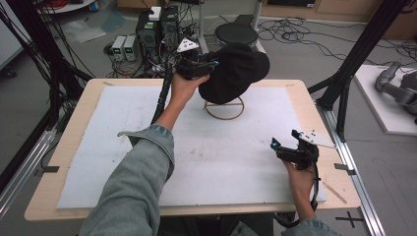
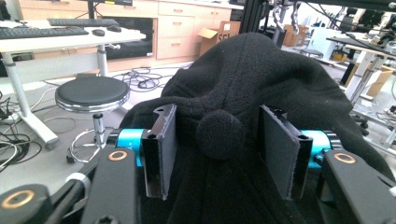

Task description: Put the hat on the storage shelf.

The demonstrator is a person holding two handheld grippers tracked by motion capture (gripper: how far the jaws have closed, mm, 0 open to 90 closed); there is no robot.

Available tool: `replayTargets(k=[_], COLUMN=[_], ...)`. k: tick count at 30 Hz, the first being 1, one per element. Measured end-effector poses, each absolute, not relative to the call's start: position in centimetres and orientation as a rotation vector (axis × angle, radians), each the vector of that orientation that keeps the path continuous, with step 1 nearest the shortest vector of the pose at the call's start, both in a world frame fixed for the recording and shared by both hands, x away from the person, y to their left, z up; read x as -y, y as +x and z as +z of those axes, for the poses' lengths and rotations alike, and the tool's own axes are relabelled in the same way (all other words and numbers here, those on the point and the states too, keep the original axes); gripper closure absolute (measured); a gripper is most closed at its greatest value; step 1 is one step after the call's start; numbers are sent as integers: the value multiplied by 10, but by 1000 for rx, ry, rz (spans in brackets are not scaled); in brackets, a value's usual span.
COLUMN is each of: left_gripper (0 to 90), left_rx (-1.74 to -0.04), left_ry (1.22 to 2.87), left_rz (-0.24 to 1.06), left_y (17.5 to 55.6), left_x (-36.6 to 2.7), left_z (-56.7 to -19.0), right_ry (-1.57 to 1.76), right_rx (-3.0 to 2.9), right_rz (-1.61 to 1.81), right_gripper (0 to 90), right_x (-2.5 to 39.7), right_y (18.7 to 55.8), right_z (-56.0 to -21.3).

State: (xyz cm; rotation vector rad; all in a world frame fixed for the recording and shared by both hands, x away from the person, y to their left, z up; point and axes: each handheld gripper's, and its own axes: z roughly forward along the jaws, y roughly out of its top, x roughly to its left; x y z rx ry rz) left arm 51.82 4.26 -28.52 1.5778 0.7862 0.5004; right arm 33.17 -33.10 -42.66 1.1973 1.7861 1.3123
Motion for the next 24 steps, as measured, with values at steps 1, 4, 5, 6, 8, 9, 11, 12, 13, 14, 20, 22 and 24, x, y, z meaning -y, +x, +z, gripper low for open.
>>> replayTargets(k=[1,4,5,6,8,9,11,12,13,14,20,22,24], left_gripper=[463,448,440,440,419,394,376,373,373,366,347,338,332], left_rx=[-786,-779,-773,-766,-771,-777,-786,-784,-785,-786,-817,-822,-828], left_ry=[1578,1597,1604,1612,1619,1621,1620,1625,1633,1636,1635,1640,1642], left_rz=[500,505,508,513,515,516,509,515,526,530,556,565,577], left_y=[518,517,516,516,513,512,509,507,505,503,492,487,483], left_x=[-43,-44,-45,-46,-49,-52,-57,-60,-64,-68,-96,-106,-115], left_z=[-285,-285,-285,-284,-283,-283,-283,-284,-284,-285,-288,-289,-290], right_ry=[1197,1184,1186,1186,1186,1186,1190,1185,1185,1190,1189,1189,1199], right_rx=[-1786,-1789,-1788,-1788,-1785,-1785,-1780,-1781,-1781,-1780,-1764,-1763,-1759], right_rz=[1312,1302,1306,1306,1309,1310,1315,1315,1315,1316,1325,1320,1324], right_gripper=[123,123,123,123,123,123,123,123,123,123,123,123,123], right_x=[331,330,330,330,330,330,330,330,330,330,330,330,330], right_y=[332,332,332,332,332,332,333,333,333,333,336,337,338], right_z=[-427,-427,-427,-427,-427,-427,-426,-426,-426,-427,-427,-426,-427])
